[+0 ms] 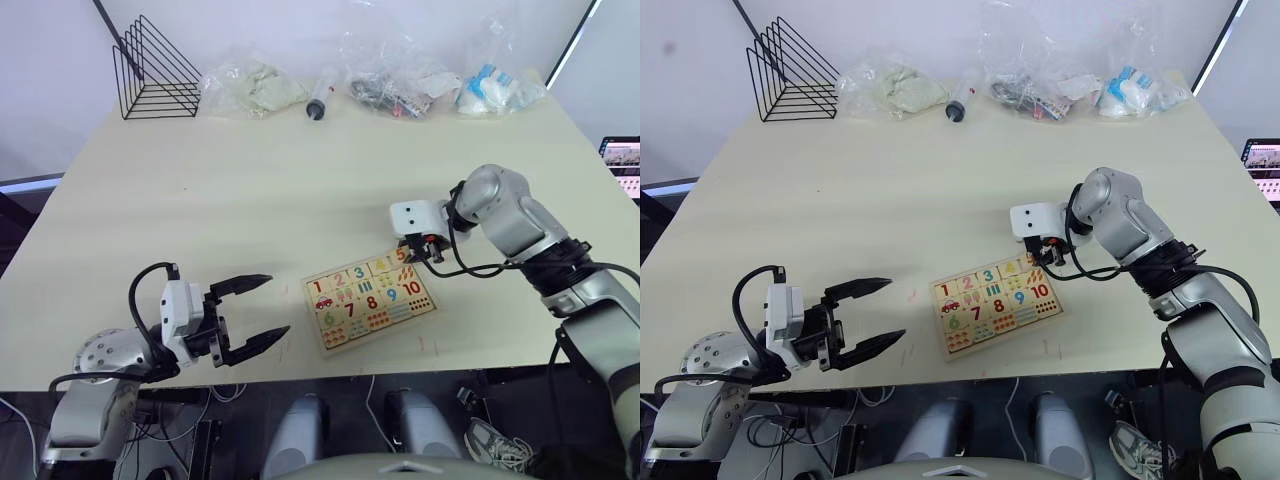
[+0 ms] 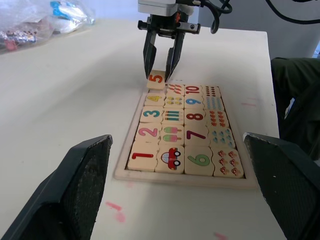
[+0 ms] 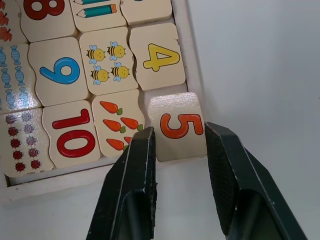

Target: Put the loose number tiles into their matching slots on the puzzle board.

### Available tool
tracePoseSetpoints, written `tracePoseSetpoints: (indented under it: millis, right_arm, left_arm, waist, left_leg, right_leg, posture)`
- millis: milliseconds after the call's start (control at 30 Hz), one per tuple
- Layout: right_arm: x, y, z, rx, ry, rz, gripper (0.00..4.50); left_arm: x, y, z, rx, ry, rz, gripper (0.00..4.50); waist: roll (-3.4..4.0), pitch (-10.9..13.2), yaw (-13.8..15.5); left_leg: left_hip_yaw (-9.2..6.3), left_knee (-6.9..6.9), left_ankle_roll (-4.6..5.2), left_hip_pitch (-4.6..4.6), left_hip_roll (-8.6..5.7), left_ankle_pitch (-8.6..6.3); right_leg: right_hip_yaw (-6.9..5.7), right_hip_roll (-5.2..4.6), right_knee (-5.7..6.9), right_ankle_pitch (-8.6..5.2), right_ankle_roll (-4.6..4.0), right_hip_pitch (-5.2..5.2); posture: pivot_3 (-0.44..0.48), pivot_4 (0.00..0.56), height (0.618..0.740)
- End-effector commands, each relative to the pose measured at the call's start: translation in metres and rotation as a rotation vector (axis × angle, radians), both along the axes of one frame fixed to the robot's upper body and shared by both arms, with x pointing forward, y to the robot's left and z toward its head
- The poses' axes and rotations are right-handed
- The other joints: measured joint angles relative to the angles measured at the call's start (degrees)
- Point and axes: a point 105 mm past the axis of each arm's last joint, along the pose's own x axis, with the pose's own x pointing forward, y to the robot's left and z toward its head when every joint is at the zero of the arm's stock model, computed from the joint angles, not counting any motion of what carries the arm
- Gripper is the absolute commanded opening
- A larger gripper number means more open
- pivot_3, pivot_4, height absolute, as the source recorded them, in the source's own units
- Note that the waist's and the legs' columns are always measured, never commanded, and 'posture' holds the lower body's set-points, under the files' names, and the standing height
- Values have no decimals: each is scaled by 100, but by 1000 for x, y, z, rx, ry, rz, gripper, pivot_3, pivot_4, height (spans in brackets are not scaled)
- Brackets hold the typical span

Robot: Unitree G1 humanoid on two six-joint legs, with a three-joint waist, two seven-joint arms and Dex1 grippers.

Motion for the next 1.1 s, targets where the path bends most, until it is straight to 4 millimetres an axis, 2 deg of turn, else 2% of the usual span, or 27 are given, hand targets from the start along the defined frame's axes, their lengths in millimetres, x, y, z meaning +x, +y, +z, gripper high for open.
tracePoseSetpoints:
  millis: [33, 933, 1000, 1033, 1100]
  right_arm:
    - [4, 3, 12, -10, -39, 5, 869]
    - [1, 9, 8, -11, -24, 28, 869]
    - [1, 10, 8, -12, -27, 37, 1934]
    - [1, 10, 8, -12, -27, 40, 2164]
    - [2, 9, 9, -10, -32, 39, 3189]
  left_arm:
    - [-2, 6, 5, 15, -29, -3, 4500]
    - [-6, 15, -8, 10, -22, -1, 4500]
    - [-5, 16, -9, 8, -21, 1, 4500]
    - [-5, 16, -10, 8, -20, 2, 4500]
    - [-5, 17, -10, 6, -21, 4, 4500]
  waist:
    - [0, 0, 2]
    - [0, 0, -9]
    - [0, 0, -9]
    - [0, 0, -9]
    - [0, 0, -9]
  left_leg:
    - [0, 0, 0, 0, 0, 0]
    - [0, -1, 0, 1, 1, 0]
    - [0, -1, 0, 0, 1, 0]
    - [0, -1, 0, 0, 1, 0]
    - [0, -1, 0, 1, 0, 0]
  right_leg:
    - [0, 0, 0, 0, 0, 0]
    - [0, 0, 0, 0, 0, 0]
    - [0, 0, 0, 0, 0, 0]
    - [0, -1, 0, 0, 0, 0]
    - [0, -1, -1, 0, 0, 0]
  posture:
    - [0, 150, 740]
    - [0, 150, 740]
    - [0, 150, 740]
    - [0, 150, 740]
    - [0, 150, 740]
